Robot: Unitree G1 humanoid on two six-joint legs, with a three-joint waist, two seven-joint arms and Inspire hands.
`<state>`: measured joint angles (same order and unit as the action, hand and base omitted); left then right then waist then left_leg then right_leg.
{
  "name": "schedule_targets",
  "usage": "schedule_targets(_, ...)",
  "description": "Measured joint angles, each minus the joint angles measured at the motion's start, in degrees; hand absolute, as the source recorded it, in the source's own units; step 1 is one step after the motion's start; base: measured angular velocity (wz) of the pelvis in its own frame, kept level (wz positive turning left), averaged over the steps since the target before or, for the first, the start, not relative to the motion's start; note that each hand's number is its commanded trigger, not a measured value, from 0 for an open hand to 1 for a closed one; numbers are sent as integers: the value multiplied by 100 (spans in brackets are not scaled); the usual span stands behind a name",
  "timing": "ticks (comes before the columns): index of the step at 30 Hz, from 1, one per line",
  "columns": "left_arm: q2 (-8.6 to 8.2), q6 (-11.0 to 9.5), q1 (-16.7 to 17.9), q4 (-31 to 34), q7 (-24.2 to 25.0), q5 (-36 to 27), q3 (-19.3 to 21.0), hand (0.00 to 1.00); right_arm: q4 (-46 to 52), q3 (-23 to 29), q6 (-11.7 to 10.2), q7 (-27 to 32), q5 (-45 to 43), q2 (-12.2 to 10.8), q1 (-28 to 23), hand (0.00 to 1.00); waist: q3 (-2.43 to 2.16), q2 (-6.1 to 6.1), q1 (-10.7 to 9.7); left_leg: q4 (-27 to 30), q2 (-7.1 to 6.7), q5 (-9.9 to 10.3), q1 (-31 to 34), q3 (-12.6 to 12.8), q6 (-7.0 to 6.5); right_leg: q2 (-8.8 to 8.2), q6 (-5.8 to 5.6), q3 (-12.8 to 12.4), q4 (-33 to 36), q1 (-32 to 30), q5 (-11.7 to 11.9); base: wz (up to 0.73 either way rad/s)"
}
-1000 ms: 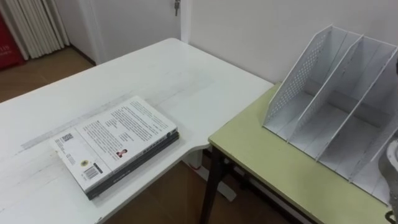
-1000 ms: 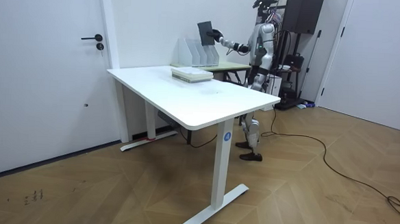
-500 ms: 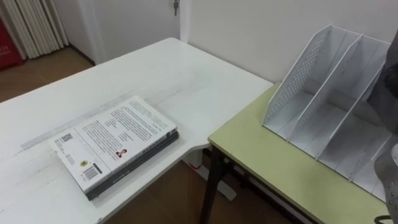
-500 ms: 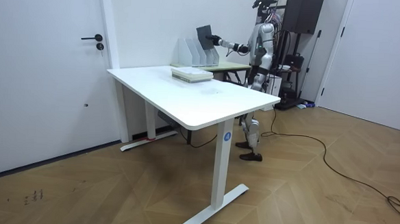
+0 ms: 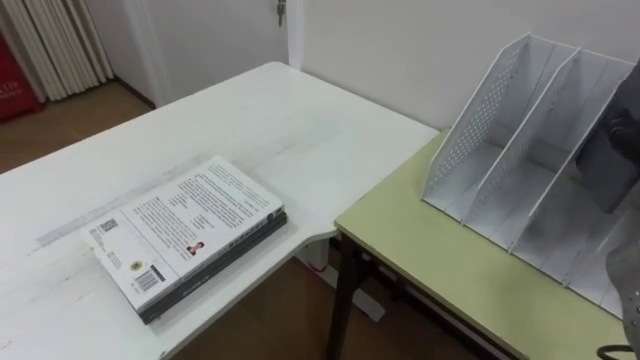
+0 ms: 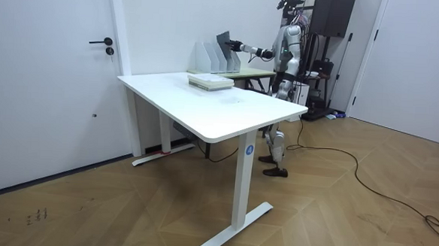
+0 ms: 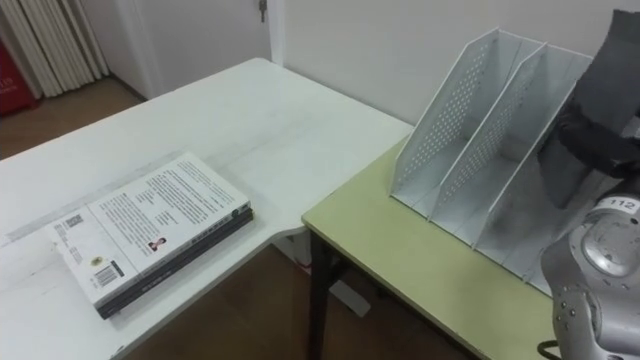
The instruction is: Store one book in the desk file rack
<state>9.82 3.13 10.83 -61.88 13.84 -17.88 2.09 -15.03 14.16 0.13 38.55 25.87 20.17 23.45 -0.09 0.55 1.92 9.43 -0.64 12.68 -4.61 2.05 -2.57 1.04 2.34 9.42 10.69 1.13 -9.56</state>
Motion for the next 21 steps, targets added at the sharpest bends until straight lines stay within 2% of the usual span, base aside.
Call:
schedule_targets(15, 0, 69, -3, -8, 0, 2, 102, 0, 1, 86, 0, 22, 70, 0, 35, 0, -8, 26, 6, 5, 1, 0, 0, -36, 0, 0, 1, 0, 2, 2, 0, 0)
schedule_targets(21, 1, 56, 2, -4, -30, 2, 115, 0, 12, 72, -2, 74, 15, 0, 229, 0, -9, 50, 10, 8, -4, 0, 1, -35, 0, 5, 5, -1, 2, 3, 3, 0)
